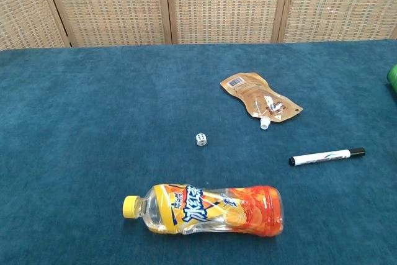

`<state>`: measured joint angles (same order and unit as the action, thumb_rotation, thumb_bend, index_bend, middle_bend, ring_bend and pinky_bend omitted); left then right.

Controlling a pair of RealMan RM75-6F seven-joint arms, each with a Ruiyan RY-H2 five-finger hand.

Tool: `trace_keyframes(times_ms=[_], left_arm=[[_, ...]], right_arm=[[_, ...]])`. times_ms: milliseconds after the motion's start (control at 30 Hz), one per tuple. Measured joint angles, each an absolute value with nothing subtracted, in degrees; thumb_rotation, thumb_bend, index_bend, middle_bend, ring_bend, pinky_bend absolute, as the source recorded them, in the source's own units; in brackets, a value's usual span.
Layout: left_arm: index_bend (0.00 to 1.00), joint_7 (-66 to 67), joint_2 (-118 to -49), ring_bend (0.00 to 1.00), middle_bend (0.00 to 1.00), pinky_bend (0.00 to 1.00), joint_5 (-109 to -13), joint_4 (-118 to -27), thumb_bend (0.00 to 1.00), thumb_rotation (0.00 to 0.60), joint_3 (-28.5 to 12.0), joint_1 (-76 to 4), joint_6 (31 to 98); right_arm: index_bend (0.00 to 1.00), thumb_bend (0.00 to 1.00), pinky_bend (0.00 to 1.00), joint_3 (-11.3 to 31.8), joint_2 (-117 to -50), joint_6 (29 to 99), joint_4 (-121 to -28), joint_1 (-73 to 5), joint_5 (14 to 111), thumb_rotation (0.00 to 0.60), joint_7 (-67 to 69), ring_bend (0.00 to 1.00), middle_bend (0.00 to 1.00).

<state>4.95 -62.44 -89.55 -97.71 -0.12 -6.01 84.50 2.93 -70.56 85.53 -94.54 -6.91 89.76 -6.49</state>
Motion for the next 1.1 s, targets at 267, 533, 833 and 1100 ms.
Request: trace_keyframes(times_ms=[267,533,833,1100], left_arm=[[0.0,4.94,-62.2,0.0,0.0,0.0,-89.69,-98.08,0.11,0.6,-0.26,-5.89,84.93],[0.0,5.41,-62.22,0.0,0.0,0.0,-90.06,-98.44,0.11,0.6,-0.02,-5.85,84.92],[0.0,5.62,-62.26,0.0,0.0,0.0,-90.33,-98.63,0.11,0.6,0.27,-5.84,84.65],[0.0,5.97,-62.51,0.0,0.0,0.0,-90.52,-98.77,0.11,0.6,0.47,-5.96,84.27]], right_arm=[[0.06,0.04,0.0,2.78,-70.59,85.77,-94.79,-6.79,90.12,0.6,-7.0,0.0,0.0],[0.06,0.04,0.0,2.84,-70.2,86.27,-95.09,-6.53,90.33,0.6,-6.68,0.0,0.0],[0.09,0.04,0.0,2.69,-70.58,85.44,-95.65,-7.2,91.21,0.6,-7.54,0.0,0.0],[0.19,0.05,0.0,4.51,-71.07,82.11,-98.21,-10.49,91.14,0.6,-9.74,0.0,0.0]])
